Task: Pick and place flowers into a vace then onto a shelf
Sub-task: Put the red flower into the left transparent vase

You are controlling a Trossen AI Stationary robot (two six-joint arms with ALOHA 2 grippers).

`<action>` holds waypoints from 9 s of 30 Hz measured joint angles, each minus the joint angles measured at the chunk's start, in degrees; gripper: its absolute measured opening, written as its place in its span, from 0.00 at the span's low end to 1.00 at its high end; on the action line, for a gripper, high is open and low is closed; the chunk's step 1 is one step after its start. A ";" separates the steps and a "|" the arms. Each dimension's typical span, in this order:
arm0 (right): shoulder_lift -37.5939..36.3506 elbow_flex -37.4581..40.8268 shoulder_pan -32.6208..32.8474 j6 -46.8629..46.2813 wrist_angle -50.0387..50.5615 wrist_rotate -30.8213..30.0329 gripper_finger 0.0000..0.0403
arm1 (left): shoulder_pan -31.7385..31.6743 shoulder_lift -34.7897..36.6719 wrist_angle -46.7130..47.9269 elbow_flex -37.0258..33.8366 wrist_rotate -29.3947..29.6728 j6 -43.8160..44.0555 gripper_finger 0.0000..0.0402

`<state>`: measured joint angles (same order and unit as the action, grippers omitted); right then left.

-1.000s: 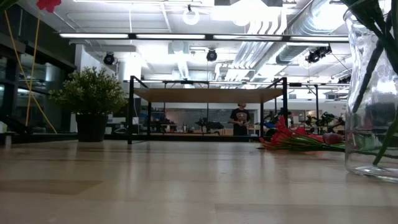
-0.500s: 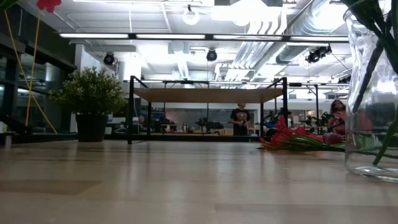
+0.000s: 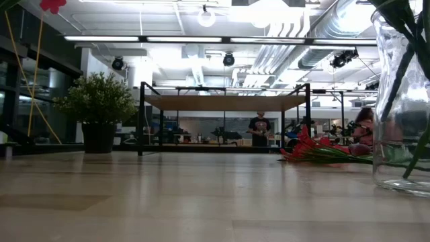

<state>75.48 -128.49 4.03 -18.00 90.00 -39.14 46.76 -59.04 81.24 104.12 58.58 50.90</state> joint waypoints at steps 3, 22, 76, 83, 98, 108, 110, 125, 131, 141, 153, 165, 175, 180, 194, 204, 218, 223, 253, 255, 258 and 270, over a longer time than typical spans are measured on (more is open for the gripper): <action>2.06 0.04 -4.74 0.25 0.00 3.99 0.33 | 0.00 0.08 0.67 0.00 0.01 -0.05 0.54; 5.64 0.39 -19.86 -0.54 -0.12 26.10 0.33 | 0.11 2.85 4.60 -0.04 -3.73 0.58 0.54; -15.22 68.30 -21.63 -28.02 -9.11 42.10 0.33 | 0.11 4.25 7.35 -0.04 -3.51 3.73 0.54; -15.21 72.12 -21.63 -28.48 -11.44 42.10 0.33 | 0.11 4.25 7.37 -0.04 -3.51 3.68 0.54; -15.21 78.98 -21.64 -31.32 -17.90 43.81 0.40 | 0.11 4.25 7.40 -0.04 -3.51 3.62 0.54; -15.17 82.14 -21.65 -33.24 -20.99 41.01 0.49 | 0.11 4.25 7.40 -0.04 -3.40 3.61 0.54; -15.17 82.92 -21.65 -33.24 -22.59 40.91 0.50 | 0.11 4.25 7.40 -0.04 -3.37 3.60 0.54; -15.17 87.52 -21.67 -36.00 -27.41 36.15 0.50 | 0.11 4.25 7.40 -0.04 -1.87 3.60 0.54; -15.17 87.56 -22.98 -37.03 -28.03 35.82 0.50 | 0.11 4.25 7.40 -0.04 -1.89 3.60 0.54; -15.19 92.14 -26.73 -35.84 -32.68 36.71 0.48 | 0.11 4.24 7.41 -0.04 -1.93 3.60 0.54; -15.17 98.61 -31.85 -34.47 -41.13 38.84 0.45 | 0.11 4.25 7.44 -0.04 -2.13 3.60 0.54; -15.13 99.51 -34.70 -32.44 -41.88 37.11 0.38 | 0.11 4.25 7.45 -0.04 -2.09 3.60 0.54; -14.84 99.51 -36.42 -30.53 -42.27 37.11 0.37 | 0.11 4.25 7.45 -0.04 -2.04 3.60 0.54; -11.77 99.49 -36.60 -29.58 -44.04 37.87 0.37 | 0.11 4.25 7.46 -0.04 -2.04 3.58 0.54; -6.85 99.47 -37.42 -29.33 -47.41 36.16 0.37 | 0.11 4.24 7.76 -0.04 -2.33 3.38 0.54; -6.84 99.47 -40.09 -28.42 -46.88 36.27 0.37 | 0.11 4.25 8.88 -0.03 -2.50 3.44 0.54; -6.84 99.47 -42.33 -27.34 -46.34 36.43 0.35 | 0.11 5.32 8.78 -0.02 -2.59 3.03 0.54; -6.91 103.27 -42.31 -28.90 -51.45 39.04 0.35 | 0.11 5.37 8.78 -0.02 -2.58 2.94 0.54; -7.30 103.73 -42.29 -30.99 -51.76 35.70 0.18 | 0.11 5.65 8.75 -0.02 -2.13 2.94 0.54; -7.30 103.73 -42.30 -31.01 -52.04 35.53 0.12 | 0.11 5.67 8.75 -0.02 -2.13 2.94 0.54; -7.30 103.73 -42.31 -31.04 -52.19 35.16 0.04 | 0.11 5.65 8.75 -0.02 -2.13 2.94 0.54; -8.93 103.93 -42.31 -33.67 -53.40 35.08 0.01 | 0.11 5.65 8.77 -0.02 -2.13 2.94 0.54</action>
<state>66.55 -24.56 -38.28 -51.67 36.59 -4.05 46.87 -53.39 90.01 104.09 56.45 53.84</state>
